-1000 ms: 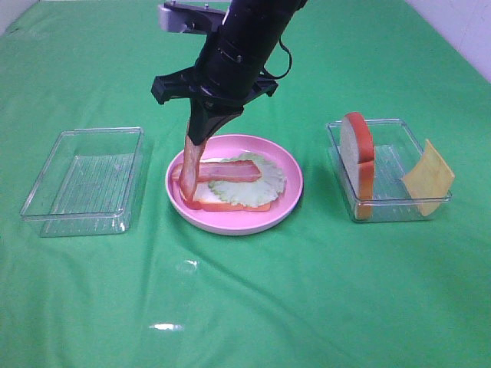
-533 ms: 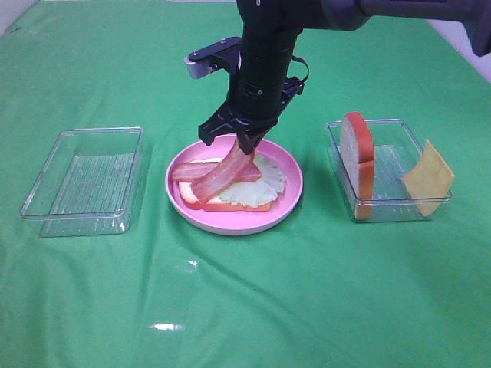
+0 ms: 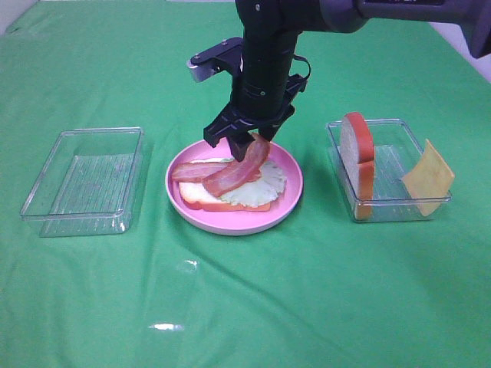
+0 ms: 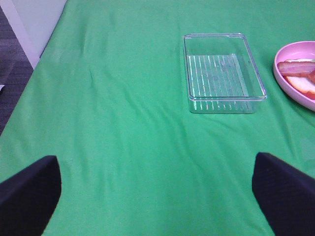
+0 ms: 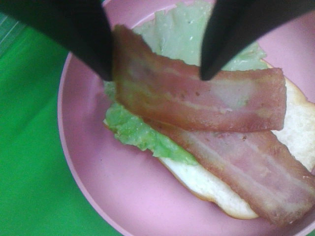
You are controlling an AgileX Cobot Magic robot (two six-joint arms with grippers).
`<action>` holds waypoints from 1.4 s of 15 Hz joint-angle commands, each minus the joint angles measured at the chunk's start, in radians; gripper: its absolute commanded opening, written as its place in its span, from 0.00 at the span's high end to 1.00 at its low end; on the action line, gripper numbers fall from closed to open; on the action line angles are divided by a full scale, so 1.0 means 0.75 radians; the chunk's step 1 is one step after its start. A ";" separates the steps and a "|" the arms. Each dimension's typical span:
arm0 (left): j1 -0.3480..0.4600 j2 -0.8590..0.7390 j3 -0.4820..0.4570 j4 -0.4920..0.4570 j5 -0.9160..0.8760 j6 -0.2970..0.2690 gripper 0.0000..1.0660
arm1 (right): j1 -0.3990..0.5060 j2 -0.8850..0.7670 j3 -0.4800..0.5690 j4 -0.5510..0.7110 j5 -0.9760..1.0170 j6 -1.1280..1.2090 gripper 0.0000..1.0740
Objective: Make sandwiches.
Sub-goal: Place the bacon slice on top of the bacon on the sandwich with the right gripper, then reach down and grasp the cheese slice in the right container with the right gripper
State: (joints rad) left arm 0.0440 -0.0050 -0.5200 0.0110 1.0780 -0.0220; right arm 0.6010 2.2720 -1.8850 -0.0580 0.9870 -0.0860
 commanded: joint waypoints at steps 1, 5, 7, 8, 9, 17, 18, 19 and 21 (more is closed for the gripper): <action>0.001 -0.020 0.005 -0.004 -0.007 0.003 0.08 | 0.007 -0.007 -0.003 -0.032 0.020 0.004 0.10; 0.001 -0.020 0.005 -0.004 -0.007 0.003 0.08 | 0.005 -0.105 -0.003 -0.032 0.024 0.005 0.10; 0.001 -0.020 0.005 -0.004 -0.007 0.003 0.08 | -0.013 -0.192 -0.003 -0.064 0.043 0.041 0.10; 0.001 -0.020 0.005 -0.004 -0.007 0.003 0.08 | -0.048 -0.229 -0.003 -0.079 0.057 0.061 0.10; 0.001 -0.020 0.005 -0.004 -0.007 0.003 0.08 | -0.096 -0.264 -0.003 -0.077 0.080 0.068 0.10; 0.001 -0.020 0.005 -0.004 -0.007 0.003 0.08 | -0.751 -0.383 -0.001 0.077 0.251 0.075 0.10; 0.001 -0.020 0.005 -0.004 -0.007 0.003 0.08 | -0.791 -0.376 -0.001 0.084 0.280 0.075 0.10; 0.001 -0.020 0.005 -0.004 -0.007 0.003 0.08 | -0.816 -0.369 0.001 0.077 0.300 0.075 0.10; 0.001 -0.020 0.005 -0.004 -0.007 0.003 0.08 | -0.817 -0.367 0.048 0.077 0.285 0.068 0.10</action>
State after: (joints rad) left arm 0.0440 -0.0050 -0.5200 0.0110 1.0780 -0.0220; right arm -0.0110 1.9920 -1.8540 0.0000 1.1990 -0.0360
